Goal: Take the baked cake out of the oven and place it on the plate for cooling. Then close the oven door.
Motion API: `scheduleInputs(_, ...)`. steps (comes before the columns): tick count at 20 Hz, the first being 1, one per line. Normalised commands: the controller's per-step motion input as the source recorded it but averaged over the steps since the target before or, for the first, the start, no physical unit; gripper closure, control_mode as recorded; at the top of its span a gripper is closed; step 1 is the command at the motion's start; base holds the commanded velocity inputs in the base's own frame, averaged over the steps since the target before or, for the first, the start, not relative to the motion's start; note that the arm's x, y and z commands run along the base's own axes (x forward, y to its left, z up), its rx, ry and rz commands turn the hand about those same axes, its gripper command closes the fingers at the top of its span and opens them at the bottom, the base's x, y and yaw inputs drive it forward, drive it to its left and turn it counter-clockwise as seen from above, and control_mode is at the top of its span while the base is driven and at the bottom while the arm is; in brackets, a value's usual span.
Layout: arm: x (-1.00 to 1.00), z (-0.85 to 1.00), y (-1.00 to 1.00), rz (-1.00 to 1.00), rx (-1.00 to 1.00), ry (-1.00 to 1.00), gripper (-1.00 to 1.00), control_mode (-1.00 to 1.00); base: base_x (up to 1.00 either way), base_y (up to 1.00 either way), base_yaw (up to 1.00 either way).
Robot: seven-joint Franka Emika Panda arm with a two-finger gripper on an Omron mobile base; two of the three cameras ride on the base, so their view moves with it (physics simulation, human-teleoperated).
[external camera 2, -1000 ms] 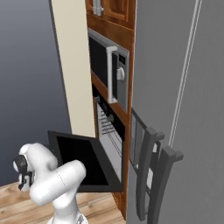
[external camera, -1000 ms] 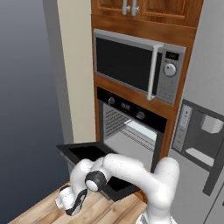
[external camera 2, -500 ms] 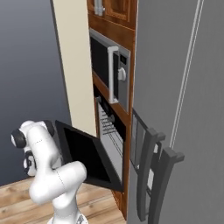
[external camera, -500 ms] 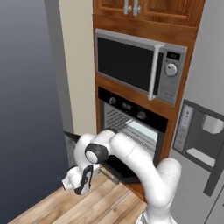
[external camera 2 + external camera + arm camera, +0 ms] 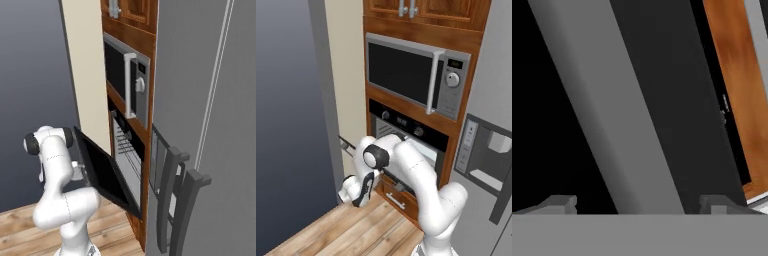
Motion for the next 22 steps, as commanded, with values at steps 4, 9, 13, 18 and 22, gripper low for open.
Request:
scheduleInputs(4, 0.92, 0.33, -0.76, -0.1, -0.28, -0.08, -1.0, -1.0, 0.0, 0.0, 0.0)
scheduleInputs(9, 1.0, 0.34, -0.88, -0.09, -0.2, 0.0, -1.0, -1.0, 0.0, 0.0, 0.0)
scheduleInputs(13, 1.0, 0.35, -0.93, -0.07, -0.12, 0.0, -1.0, -1.0, 0.0, 0.0, 0.0)
scheduleInputs(18, 0.96, 0.2, -0.85, -0.01, -0.02, 0.02, -1.0, -1.0, 0.0, 0.0, 0.0)
scheduleInputs(22, 0.81, 0.11, -0.76, 0.0, 0.0, 0.06, -1.0, -1.0, 0.0, 0.0, 0.0)
